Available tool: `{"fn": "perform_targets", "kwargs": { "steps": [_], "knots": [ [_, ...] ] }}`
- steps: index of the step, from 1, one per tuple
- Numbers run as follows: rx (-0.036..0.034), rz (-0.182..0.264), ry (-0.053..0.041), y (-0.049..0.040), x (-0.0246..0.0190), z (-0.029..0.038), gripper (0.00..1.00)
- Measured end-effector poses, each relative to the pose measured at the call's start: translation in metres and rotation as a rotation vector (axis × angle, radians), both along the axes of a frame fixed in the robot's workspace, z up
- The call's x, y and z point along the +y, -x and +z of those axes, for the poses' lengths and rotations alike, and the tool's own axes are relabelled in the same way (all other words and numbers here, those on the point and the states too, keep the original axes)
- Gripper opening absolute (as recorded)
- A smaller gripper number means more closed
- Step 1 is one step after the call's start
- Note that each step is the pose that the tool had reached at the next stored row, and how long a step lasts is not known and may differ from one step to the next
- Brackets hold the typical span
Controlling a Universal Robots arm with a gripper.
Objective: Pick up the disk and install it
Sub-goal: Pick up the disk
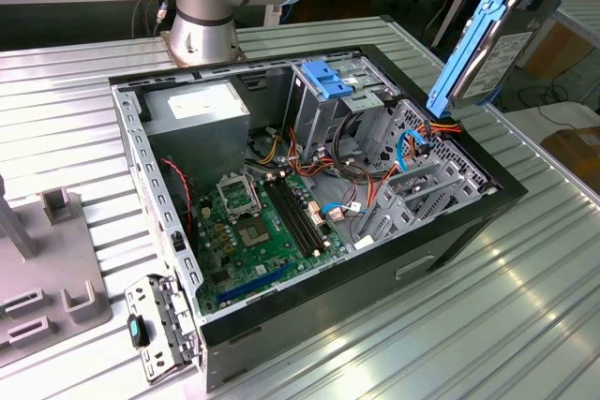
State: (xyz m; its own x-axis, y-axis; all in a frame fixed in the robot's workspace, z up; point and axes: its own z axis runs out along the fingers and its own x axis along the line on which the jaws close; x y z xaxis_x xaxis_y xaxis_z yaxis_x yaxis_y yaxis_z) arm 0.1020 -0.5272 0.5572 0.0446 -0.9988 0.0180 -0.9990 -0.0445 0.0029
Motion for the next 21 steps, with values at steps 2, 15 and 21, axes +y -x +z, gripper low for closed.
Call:
{"fn": "perform_targets", "kwargs": {
  "steps": [2, 15, 21],
  "knots": [
    [0.0, 0.0, 0.0, -0.0001, 0.0, 0.0, 0.36],
    [0.0, 0.0, 0.0, -0.0002, -0.0082, 0.0, 0.36],
    [0.0, 0.0, 0.0001, -0.0002, -0.0144, 0.0, 0.36]
  ]
}}
